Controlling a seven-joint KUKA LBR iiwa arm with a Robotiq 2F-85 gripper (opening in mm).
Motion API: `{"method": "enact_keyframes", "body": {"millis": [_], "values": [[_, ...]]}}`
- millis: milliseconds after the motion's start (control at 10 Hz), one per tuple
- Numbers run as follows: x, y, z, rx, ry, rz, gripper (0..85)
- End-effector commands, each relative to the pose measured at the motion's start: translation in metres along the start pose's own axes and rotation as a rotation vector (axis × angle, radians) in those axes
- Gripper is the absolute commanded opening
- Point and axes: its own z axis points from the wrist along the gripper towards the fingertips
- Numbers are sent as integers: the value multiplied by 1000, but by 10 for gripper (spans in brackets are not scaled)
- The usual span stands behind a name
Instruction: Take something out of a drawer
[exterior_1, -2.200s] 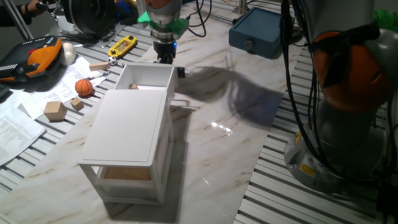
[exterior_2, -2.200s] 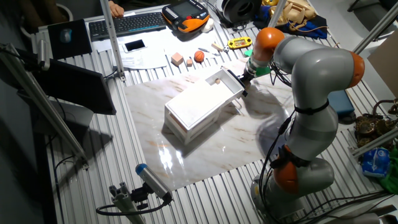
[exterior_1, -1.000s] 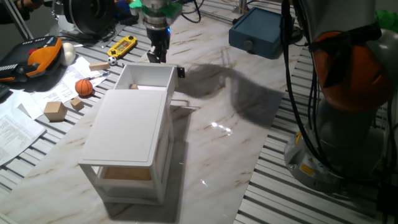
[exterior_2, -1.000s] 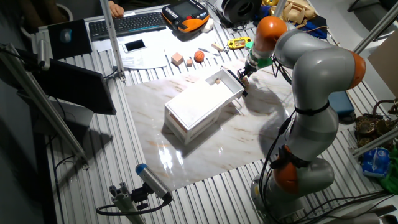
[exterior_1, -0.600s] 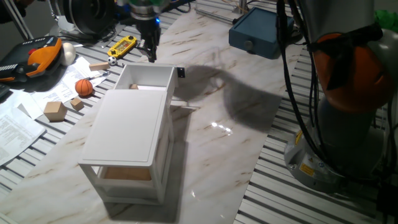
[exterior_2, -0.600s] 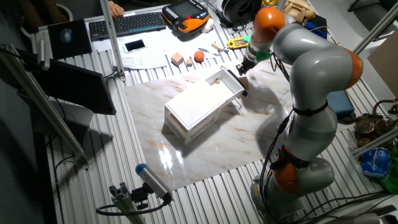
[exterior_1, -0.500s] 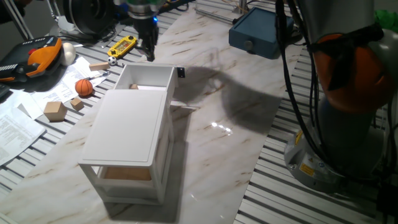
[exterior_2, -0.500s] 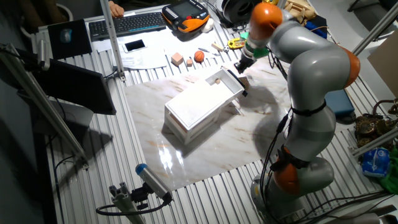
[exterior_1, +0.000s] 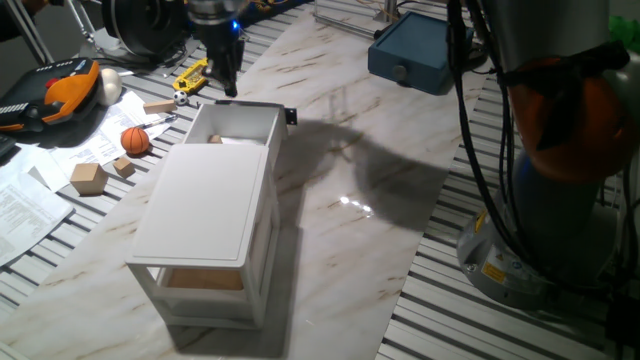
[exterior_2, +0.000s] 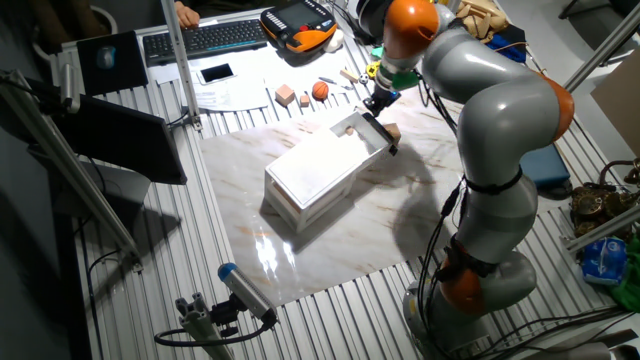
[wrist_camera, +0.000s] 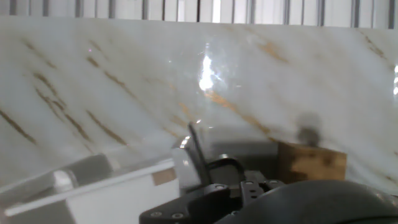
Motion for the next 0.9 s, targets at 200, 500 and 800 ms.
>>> {"method": "enact_keyframes", "body": {"millis": [200,500,800], "values": [[5,31,-13,2,18,27,0],[8,31,-31,18,28,27,0],[9,30,-34,21,24,21,0]]}}
